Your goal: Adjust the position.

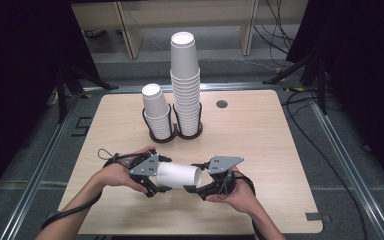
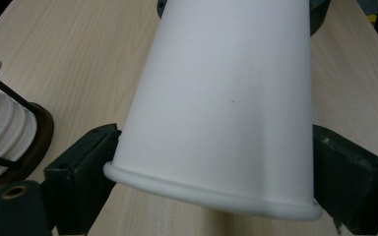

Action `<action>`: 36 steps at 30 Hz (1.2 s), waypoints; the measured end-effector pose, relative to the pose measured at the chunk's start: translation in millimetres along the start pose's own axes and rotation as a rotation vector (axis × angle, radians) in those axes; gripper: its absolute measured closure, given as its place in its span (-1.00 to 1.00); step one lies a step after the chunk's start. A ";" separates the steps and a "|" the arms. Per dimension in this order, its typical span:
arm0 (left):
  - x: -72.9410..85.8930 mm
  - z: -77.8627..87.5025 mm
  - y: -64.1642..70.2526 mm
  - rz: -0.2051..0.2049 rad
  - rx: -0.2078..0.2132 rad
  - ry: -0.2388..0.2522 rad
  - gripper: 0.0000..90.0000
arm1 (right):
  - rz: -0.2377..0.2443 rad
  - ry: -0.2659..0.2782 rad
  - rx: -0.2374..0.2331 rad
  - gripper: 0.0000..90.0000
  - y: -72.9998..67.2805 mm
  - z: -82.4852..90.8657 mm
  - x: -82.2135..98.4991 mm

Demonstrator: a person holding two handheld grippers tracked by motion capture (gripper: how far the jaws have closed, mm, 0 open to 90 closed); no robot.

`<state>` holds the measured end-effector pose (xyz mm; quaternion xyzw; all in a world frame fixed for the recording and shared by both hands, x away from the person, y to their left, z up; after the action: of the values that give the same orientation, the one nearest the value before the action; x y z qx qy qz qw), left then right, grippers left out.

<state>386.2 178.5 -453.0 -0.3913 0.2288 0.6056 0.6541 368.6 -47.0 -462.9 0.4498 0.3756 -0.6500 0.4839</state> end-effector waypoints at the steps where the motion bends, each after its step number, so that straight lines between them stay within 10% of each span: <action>1: 0.0 0.0 0.0 0.000 0.000 0.000 -0.72 | 0.000 0.000 0.000 -0.42 0.0 0.0 0.0; 36: -22.9 9.8 -5.3 -0.145 0.003 -0.216 -0.58 | 0.000 -0.033 0.018 -0.51 2.9 -6.3 -3.8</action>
<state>386.0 172.4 -428.3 -0.3384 0.1289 0.5950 0.7176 373.3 -40.8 -461.5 0.4433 0.3618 -0.6606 0.4861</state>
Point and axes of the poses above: each handheld gripper's, and its own axes: z roughly backward along the jaws, x roughly out of its underside, y roughly to its right, the point moved 3 cm from there along -z, roughly forward along the jaws, and after that the axes turned 3 degrees about y, right-handed, at the moved point
